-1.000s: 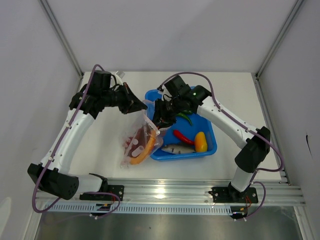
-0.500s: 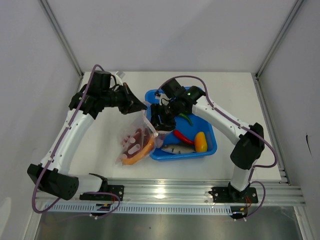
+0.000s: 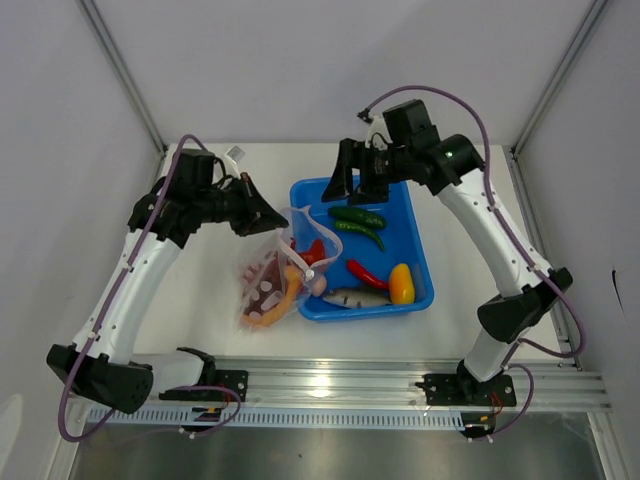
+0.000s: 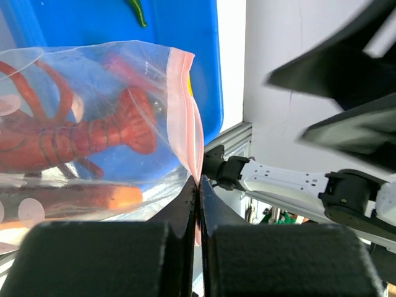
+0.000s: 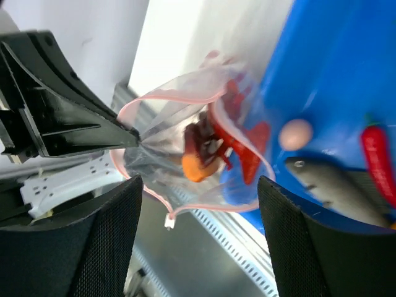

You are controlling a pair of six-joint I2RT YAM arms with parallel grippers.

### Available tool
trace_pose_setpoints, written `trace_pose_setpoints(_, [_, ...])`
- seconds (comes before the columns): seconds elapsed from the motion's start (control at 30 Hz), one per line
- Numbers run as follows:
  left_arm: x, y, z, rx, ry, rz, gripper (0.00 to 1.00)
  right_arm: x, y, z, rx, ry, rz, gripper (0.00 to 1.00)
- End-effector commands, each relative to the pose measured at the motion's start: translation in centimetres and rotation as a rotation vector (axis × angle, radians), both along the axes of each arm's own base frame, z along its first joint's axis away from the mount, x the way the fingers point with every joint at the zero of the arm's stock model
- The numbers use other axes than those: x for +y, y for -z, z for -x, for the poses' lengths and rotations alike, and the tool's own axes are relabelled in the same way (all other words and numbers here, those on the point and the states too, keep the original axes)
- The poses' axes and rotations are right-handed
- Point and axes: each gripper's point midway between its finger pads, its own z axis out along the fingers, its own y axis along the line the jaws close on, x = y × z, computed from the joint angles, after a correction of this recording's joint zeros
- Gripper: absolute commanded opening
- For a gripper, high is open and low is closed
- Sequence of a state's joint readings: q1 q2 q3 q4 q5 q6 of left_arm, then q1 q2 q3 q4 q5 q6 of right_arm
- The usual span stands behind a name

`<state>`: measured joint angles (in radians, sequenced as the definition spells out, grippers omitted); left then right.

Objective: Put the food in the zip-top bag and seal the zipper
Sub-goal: Pick up the fake food from the bin.

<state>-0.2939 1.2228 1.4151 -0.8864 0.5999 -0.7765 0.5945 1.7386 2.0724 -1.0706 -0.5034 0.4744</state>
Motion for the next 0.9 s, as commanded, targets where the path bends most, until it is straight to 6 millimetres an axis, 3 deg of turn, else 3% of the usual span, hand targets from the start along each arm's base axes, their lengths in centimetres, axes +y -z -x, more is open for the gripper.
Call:
trace_pose_setpoints(0.0, [0.8,-0.5,0.3,-0.054,-0.005,-0.023,0.01,-4.6,-1.5,-2.2,-0.1,0.141,0.073,0.77])
trace_pose_setpoints(0.07, [1.1,-0.2,0.4,-0.053,-0.015,-0.037,0.01,-6.6,-1.6,-3.9,-0.093,0.22,0.055,0.77])
trace_pose_setpoints(0.1, [1.2,-0.4,0.4,-0.06,-0.02,-0.039,0.01,-7.4,-0.5,-4.4,-0.064,0.248,0.066,0.77])
trace_pose_setpoints(0.2, [1.7,-0.1,0.6,-0.056,-0.03,-0.055,0.0,-9.2,0.1,-5.9,-0.103,0.314,0.087,0.76])
trace_pose_setpoints(0.37, [2.4,-0.1,1.0,-0.057,-0.048,-0.068,0.01,-10.1,5.6,-6.7,-0.045,0.296,0.225,0.74])
trace_pose_setpoints(0.43, [2.6,-0.2,1.1,-0.059,-0.054,-0.071,0.0,-9.8,9.5,-6.2,0.044,0.269,0.264,0.72])
trace_pose_setpoints(0.47, [2.7,-0.2,1.2,-0.057,-0.057,-0.072,0.0,-8.6,10.1,-6.2,0.046,0.225,0.222,0.71])
trace_pose_setpoints(0.6, [2.7,-0.2,1.7,-0.045,-0.063,-0.057,0.0,-5.3,16.1,-4.4,0.15,0.105,0.262,0.68])
trace_pose_setpoints(0.73, [2.7,-0.1,2.2,-0.025,-0.076,-0.042,0.01,-1.4,18.9,-2.7,0.202,0.027,0.248,0.67])
trace_pose_setpoints(0.87, [2.8,0.4,2.7,-0.004,-0.079,-0.037,0.01,0.5,21.2,-2.2,0.269,0.01,0.249,0.68])
